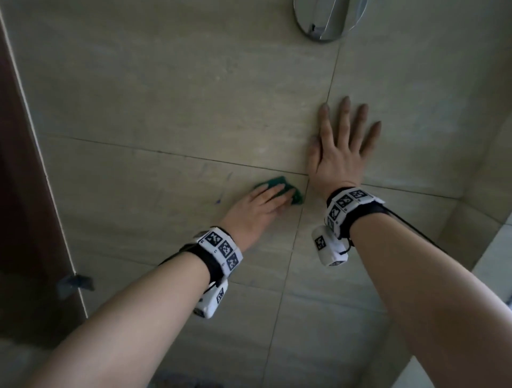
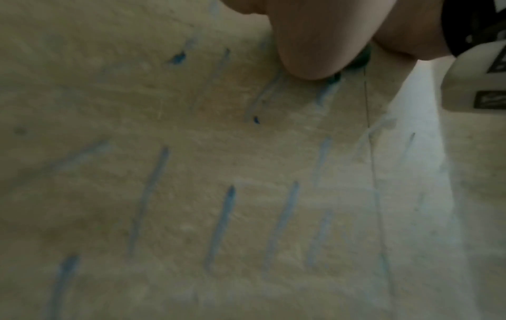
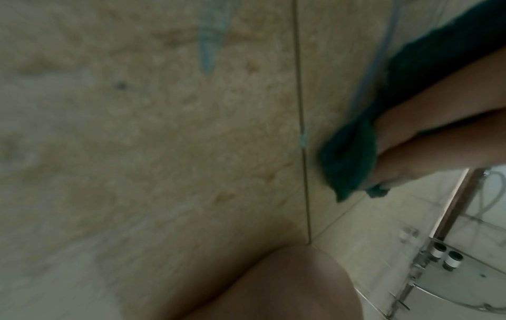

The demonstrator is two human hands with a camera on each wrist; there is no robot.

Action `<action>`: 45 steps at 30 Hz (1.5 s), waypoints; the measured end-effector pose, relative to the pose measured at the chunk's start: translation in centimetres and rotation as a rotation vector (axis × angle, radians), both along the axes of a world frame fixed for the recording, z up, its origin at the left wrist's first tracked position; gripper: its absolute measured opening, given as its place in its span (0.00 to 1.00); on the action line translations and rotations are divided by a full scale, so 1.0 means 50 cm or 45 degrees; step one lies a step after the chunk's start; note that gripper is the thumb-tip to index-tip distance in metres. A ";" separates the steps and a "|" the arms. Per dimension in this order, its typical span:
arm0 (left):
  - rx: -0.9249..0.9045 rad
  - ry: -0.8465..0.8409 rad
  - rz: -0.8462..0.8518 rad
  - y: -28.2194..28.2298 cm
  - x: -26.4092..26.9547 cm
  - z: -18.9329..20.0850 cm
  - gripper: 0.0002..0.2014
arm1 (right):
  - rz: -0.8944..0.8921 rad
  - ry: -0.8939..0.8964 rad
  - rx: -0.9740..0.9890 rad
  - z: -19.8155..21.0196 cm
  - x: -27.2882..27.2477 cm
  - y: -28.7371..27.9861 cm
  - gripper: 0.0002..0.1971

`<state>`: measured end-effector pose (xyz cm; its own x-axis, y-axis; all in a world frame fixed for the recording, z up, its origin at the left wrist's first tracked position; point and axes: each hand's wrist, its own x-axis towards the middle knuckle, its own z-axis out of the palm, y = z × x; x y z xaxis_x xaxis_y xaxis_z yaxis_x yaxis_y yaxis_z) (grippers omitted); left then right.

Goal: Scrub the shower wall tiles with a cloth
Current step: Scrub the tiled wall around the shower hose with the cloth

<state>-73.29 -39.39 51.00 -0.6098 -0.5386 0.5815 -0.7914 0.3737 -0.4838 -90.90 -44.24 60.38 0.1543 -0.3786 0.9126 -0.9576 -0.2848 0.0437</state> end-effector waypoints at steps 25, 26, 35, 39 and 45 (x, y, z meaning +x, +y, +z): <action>-0.100 0.135 0.127 0.000 -0.013 -0.002 0.29 | -0.020 -0.002 -0.058 -0.004 0.003 -0.002 0.28; -0.054 0.028 0.085 -0.002 -0.020 -0.023 0.29 | -0.019 -0.002 -0.058 -0.004 0.003 -0.003 0.28; -0.136 -0.181 0.380 0.011 0.010 0.032 0.34 | -0.017 -0.006 -0.070 -0.006 0.002 -0.005 0.28; -0.087 -0.164 0.312 0.013 -0.025 -0.015 0.32 | -0.022 -0.001 -0.062 -0.004 0.003 -0.004 0.28; 0.124 -0.522 0.091 0.012 0.008 -0.035 0.33 | -0.017 -0.007 -0.037 -0.005 0.001 -0.005 0.28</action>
<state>-72.87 -38.80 49.24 -0.7388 -0.6287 0.2428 -0.5667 0.3844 -0.7288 -90.85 -44.46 60.15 0.1444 -0.3540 0.9240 -0.9615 -0.2710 0.0464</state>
